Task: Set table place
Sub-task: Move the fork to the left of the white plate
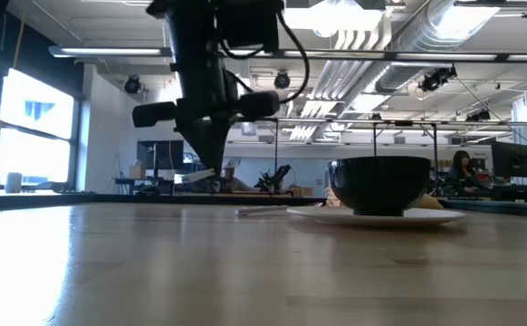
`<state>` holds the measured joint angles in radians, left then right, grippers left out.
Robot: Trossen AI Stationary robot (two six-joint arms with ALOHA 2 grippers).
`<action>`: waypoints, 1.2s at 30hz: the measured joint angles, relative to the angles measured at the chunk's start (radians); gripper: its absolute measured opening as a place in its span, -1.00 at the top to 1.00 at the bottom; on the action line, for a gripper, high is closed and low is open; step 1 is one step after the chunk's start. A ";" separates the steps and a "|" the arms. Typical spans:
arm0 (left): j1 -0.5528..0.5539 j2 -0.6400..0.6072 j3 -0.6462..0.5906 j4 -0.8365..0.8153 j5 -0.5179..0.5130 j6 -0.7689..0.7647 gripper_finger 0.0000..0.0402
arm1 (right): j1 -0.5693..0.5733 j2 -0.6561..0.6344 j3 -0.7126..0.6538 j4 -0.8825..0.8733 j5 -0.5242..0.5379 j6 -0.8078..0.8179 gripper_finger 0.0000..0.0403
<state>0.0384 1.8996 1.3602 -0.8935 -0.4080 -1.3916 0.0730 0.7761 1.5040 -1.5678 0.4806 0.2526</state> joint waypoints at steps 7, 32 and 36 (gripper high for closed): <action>-0.204 0.022 0.000 0.005 -0.038 -0.363 0.99 | 0.000 -0.051 0.000 -0.004 -0.048 -0.030 1.00; -0.063 0.229 0.277 -0.093 -0.085 -0.160 1.00 | 0.000 -0.090 0.000 -0.003 -0.111 0.059 1.00; -0.090 0.246 0.276 -0.113 -0.081 -0.222 1.00 | 0.000 -0.090 0.000 -0.003 -0.111 0.043 1.00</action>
<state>-0.0517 2.1451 1.6361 -1.0064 -0.4893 -1.6136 0.0731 0.6865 1.5040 -1.5711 0.3693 0.2951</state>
